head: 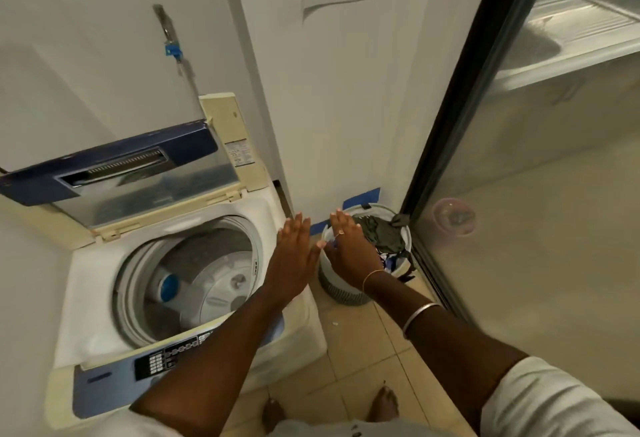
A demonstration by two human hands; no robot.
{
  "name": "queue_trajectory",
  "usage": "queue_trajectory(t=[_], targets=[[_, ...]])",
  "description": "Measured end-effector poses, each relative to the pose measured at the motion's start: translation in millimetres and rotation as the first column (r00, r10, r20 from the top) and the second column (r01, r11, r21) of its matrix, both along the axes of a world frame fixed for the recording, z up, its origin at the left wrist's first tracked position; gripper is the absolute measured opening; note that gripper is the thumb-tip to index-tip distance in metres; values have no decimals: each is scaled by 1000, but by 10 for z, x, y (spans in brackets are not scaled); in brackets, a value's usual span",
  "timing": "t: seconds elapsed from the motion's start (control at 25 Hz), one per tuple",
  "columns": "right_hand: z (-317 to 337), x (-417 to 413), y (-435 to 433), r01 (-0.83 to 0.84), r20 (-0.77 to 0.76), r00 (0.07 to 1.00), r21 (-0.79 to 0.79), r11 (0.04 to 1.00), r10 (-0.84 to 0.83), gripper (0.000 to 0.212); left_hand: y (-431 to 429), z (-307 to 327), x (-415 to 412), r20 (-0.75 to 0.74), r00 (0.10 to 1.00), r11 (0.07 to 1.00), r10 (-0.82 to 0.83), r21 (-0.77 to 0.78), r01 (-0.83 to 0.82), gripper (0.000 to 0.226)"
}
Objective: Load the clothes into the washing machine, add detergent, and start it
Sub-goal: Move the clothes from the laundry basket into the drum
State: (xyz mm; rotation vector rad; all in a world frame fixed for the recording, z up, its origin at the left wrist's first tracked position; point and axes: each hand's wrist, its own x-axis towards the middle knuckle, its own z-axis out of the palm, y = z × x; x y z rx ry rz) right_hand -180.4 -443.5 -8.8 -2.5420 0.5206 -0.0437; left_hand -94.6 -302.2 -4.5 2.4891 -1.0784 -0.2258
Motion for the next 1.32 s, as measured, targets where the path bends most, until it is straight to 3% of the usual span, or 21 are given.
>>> queue_trajectory(t=[0.2,0.44,0.8,0.92,1.16,1.32], targets=[[-222,-147,-618,30,-48,999,71,997,-27,68,-529,-79,-167,-62,998,998,-26,59,29,60],[-464,-6,-1279,129,-63,991,117,985,-122,67,-1176,-506,181,-139,988,995,-66,69,76,57],[-1277,318,-2213,356,-285,918,290,889,-275,69,-2035,-1274,599,-252,967,983,-30,165,74,58],[-1782,514,-2589,394,-405,879,315,863,-253,69,-2347,-1673,793,-294,955,983,34,185,22,56],[-3198,851,-3201,100,-550,829,332,938,106,64,-2965,-2869,1099,-456,879,949,142,314,9,56],[-4171,1136,-3488,-62,-565,800,256,965,202,94,-3278,-3735,1208,-468,874,919,127,387,74,75]])
